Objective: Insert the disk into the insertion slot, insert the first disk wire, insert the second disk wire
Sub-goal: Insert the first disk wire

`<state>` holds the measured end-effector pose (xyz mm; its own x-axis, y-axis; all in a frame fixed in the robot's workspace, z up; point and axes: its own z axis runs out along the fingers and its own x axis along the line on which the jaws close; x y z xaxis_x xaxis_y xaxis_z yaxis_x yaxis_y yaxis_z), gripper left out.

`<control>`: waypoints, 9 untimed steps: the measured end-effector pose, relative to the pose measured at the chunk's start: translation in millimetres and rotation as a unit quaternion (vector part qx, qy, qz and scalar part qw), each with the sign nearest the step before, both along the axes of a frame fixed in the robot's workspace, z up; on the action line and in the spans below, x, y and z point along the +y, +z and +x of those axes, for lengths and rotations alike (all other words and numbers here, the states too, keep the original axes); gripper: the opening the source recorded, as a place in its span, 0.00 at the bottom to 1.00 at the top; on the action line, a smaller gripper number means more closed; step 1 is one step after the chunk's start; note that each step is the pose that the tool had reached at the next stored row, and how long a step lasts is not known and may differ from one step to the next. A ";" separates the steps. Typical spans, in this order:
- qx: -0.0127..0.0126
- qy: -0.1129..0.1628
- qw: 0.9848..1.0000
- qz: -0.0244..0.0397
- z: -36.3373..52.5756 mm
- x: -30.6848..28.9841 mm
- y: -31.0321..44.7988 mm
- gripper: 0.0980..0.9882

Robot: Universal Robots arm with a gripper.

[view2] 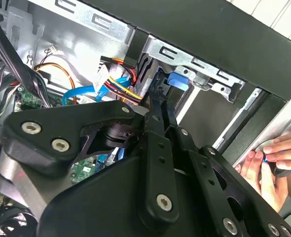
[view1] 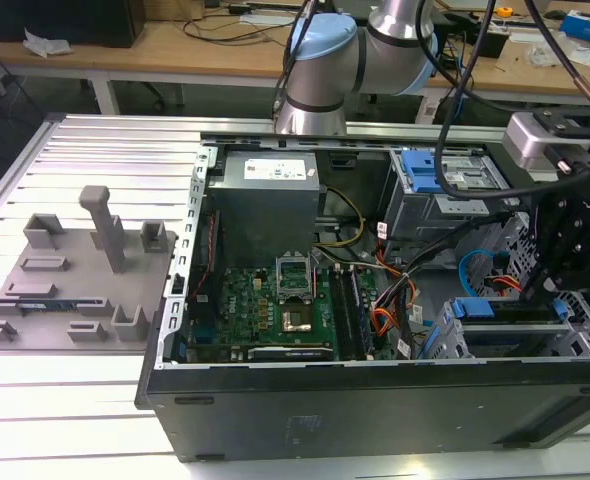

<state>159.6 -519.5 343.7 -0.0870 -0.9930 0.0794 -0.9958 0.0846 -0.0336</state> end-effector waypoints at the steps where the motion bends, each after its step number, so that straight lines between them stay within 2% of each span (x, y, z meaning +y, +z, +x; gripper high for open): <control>1: 0.000 0.005 1.000 0.000 0.0 0.0 0.0 0.07; 9: 0.000 0.010 1.000 0.000 -0.1 -0.4 -0.3 0.07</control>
